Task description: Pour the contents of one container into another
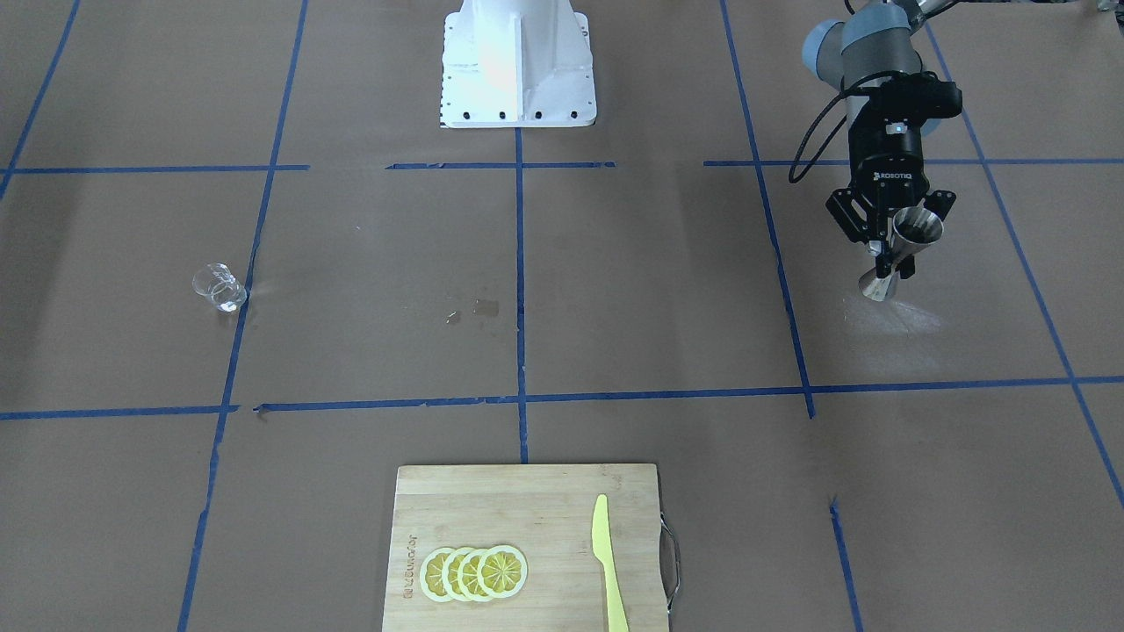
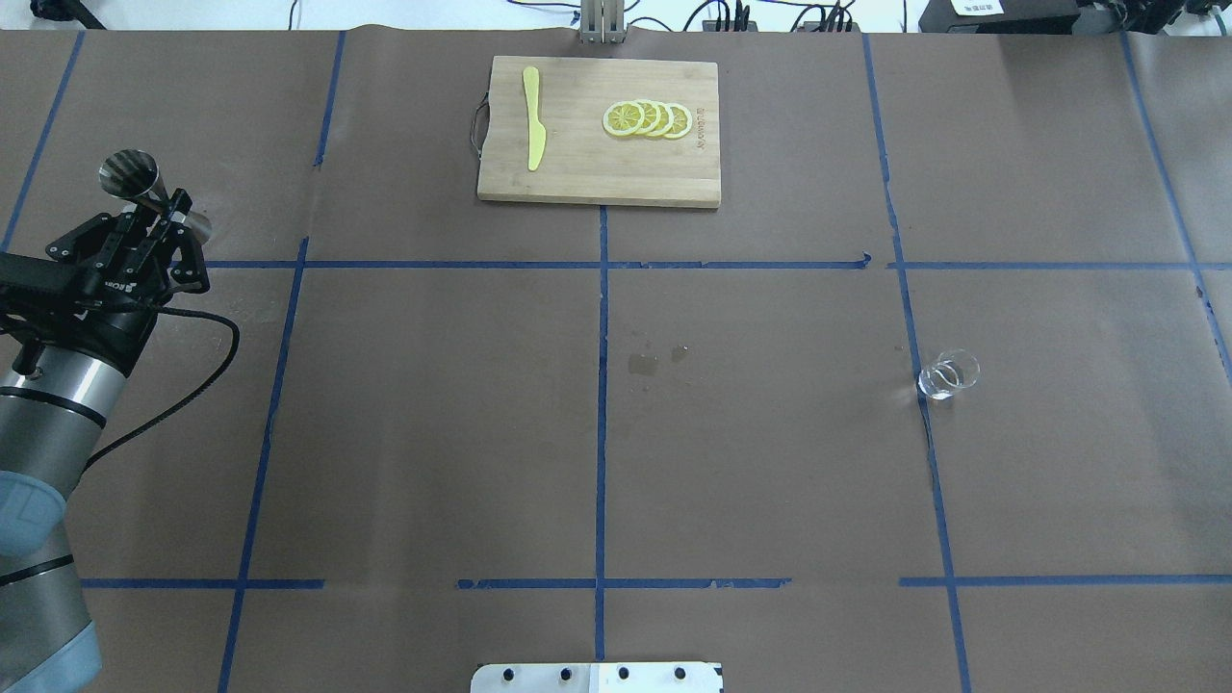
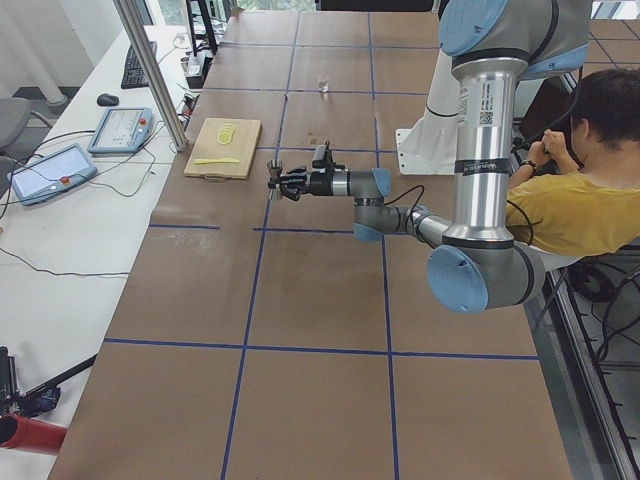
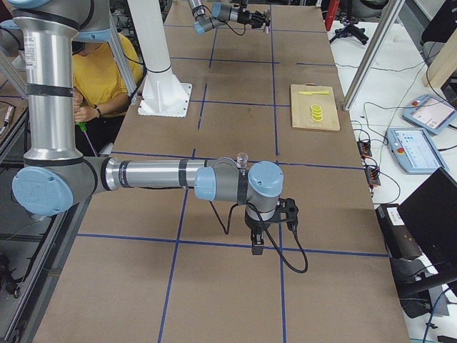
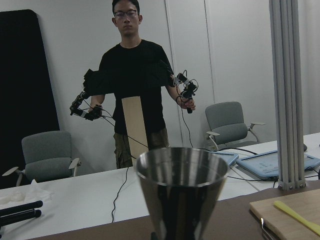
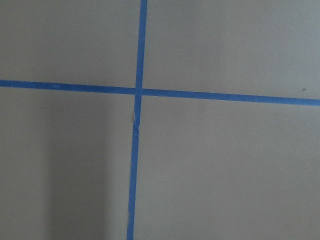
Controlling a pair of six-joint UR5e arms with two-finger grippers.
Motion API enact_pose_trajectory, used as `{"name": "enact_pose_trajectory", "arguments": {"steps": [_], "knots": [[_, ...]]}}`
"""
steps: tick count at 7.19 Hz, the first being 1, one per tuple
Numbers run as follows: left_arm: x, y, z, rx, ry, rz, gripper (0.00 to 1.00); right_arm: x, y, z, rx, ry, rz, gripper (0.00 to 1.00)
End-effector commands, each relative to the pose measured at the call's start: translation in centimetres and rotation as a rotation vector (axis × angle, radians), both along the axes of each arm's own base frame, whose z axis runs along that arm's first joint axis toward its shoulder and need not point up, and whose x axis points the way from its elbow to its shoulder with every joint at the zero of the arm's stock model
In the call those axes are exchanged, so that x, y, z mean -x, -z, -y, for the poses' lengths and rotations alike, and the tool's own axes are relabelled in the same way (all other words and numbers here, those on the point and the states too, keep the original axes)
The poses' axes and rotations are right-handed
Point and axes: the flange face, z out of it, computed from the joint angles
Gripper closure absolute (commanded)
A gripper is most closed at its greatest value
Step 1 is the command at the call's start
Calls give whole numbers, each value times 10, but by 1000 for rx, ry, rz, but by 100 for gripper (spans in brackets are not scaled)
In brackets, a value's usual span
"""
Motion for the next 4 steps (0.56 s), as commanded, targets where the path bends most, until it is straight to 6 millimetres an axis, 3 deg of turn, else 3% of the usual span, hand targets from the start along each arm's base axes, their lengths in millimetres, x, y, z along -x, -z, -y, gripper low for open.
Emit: {"name": "enact_pose_trajectory", "arguments": {"steps": [1,4], "knots": [[-3,-13,1,37,23,-131,100,0,0,0,-1,0,0,0],[-5,-29,1,54,91,-199,100,0,0,0,0,-1,0,0]]}}
